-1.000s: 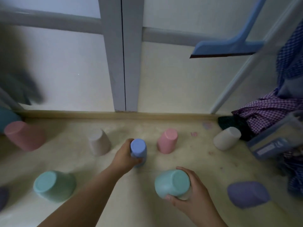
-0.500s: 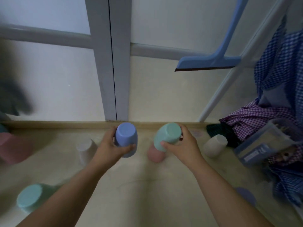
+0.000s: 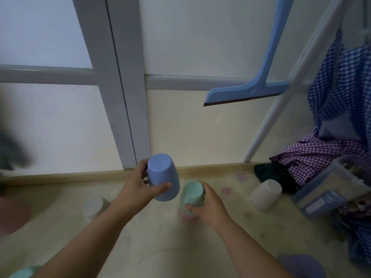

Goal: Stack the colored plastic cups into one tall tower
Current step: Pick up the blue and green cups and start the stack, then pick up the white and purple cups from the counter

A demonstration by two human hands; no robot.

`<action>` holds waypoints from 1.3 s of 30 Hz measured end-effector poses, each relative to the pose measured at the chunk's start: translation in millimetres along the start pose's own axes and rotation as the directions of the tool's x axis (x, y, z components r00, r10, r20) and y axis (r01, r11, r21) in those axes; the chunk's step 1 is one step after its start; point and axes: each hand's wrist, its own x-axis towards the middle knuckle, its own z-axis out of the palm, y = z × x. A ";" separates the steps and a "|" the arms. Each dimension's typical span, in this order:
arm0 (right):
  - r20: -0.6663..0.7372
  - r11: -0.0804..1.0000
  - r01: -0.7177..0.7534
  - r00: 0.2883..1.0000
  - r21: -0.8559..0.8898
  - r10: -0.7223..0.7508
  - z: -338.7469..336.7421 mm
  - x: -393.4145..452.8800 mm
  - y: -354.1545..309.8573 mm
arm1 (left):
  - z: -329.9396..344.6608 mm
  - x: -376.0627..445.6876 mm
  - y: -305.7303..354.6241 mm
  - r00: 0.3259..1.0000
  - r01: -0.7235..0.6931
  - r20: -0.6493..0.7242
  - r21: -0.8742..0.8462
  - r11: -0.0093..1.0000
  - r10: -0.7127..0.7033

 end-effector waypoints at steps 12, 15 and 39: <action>-0.166 0.999 0.004 0.986 0.033 0.001 -46.8 -61.0 30.8 | 72.7 34.2 -15.9 0.964 -0.082 0.261 0.104 0.991 0.052; -0.193 0.999 -0.021 0.981 0.042 0.029 -44.1 -74.3 37.5 | 80.9 29.2 -35.5 0.969 -0.024 0.248 0.097 0.995 0.000; -0.457 0.938 -0.336 0.849 -0.079 0.266 -156.9 -173.2 117.8 | 215.0 -26.0 -12.4 0.882 -0.247 0.448 0.170 0.954 0.148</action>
